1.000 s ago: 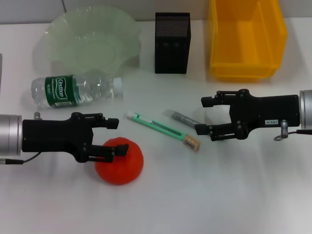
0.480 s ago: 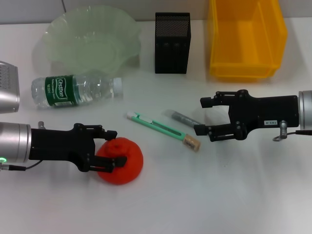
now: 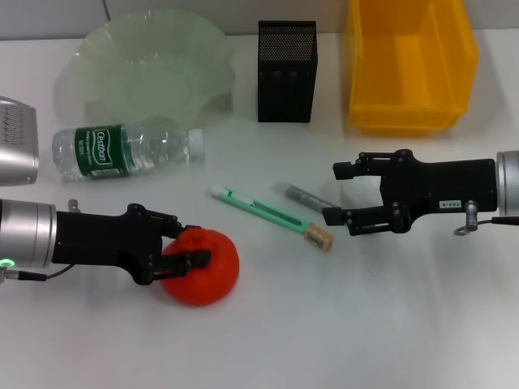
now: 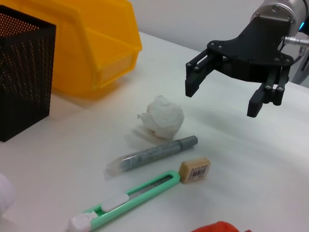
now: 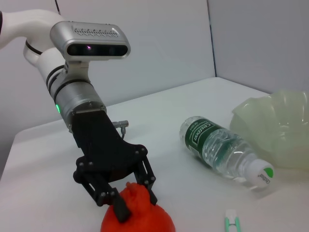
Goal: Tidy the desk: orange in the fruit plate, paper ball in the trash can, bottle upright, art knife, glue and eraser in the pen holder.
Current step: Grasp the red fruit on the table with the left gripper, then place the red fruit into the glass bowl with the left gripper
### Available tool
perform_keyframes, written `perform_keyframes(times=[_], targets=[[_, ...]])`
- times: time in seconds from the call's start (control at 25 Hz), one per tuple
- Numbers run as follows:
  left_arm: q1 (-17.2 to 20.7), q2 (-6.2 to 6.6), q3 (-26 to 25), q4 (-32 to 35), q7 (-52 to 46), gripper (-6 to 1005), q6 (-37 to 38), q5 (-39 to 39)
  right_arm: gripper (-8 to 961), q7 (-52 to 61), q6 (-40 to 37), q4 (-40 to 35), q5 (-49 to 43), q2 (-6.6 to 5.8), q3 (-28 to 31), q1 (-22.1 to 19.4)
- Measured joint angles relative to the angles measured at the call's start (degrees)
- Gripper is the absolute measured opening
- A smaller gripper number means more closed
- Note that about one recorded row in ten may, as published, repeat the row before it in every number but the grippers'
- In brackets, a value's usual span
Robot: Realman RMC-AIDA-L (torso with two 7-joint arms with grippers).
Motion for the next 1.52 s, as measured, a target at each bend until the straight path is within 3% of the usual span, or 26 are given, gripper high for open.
perform_keyframes(times=[0.12, 0.36, 0.4, 0.44, 0.52, 0.56, 0.6, 0.68, 0.72, 0.76, 0.88, 0.92, 1.2, 1.32, 1.52], targets=[[-0.05, -0.02, -0.14, 0.02, 0.0, 364, 0.14, 0.03, 779, 0.0, 0.0, -0.06, 0.0, -0.02, 0.0, 0.0], [-0.08, -0.07, -0.36, 0.04, -0.02, 284, 0.63, -0.1, 777, 0.0, 0.0, 0.02, 0.0, -0.05, 0.0, 0.0], [-0.32, -0.38, -4.78, 0.77, -0.08, 270, 3.23, -0.43, 776, 0.0, -0.01, 0.05, 0.0, -0.05, 0.0, 0.0], [-1.13, -1.25, -12.71, 1.41, -0.09, 257, 5.45, -0.54, 776, -0.01, 0.0, 0.08, 0.0, -0.06, 0.0, -0.02], [-1.13, -1.25, -12.71, 1.41, -0.09, 230, 5.45, -0.54, 775, -0.21, 0.0, 0.09, 0.0, -0.05, 0.0, -0.06], [-2.36, -2.43, -20.57, 1.5, -0.04, 217, 5.57, -0.61, 775, -0.21, 0.0, 0.09, 0.0, -0.05, 0.0, -0.06], [-3.27, -3.13, -24.54, 1.4, 0.24, 204, 4.53, -0.63, 775, -0.34, 0.0, 0.1, 0.0, 0.04, 0.0, -0.07], [-3.84, -3.7, -26.83, 1.3, 0.45, 179, 3.49, -0.67, 774, -0.41, 0.0, 0.09, 0.0, 0.1, 0.0, -0.08], [-5.33, -4.86, -31.49, 1.01, 0.99, 167, -0.21, -1.37, 773, -0.43, 0.0, 0.1, -0.02, 0.19, 0.0, -0.09], [-5.68, -5.14, -32.43, 0.86, 1.14, 160, -1.43, -1.74, 773, -0.43, 0.0, 0.1, -0.02, 0.19, 0.0, -0.09], [-6.69, -5.43, -33.65, -0.45, 1.66, 140, -5.63, -4.32, 772, -0.44, -0.04, -0.01, -0.05, 0.3, 0.0, -0.24], [-8.32, -5.45, -33.56, -4.72, 4.25, 133, -15.13, -10.99, 772, -0.45, -0.18, -0.04, -0.05, 0.35, 0.0, -0.31], [-10.73, -5.62, -33.8, -10.58, 12.69, 72, -27.13, -18.78, 769, -0.47, -0.19, 0.2, -0.08, 0.46, 0.0, -0.16], [-10.95, -5.63, -33.83, -12.74, 17.16, 62, -28.64, -23.44, 768, -0.49, -0.13, 0.25, -0.1, 0.46, 0.0, -0.1], [-11.14, -5.62, -33.56, -13.67, 18.96, 148, -28.77, -25.25, 767, -0.52, -0.1, 0.27, -0.1, 0.53, 0.0, -0.02]])
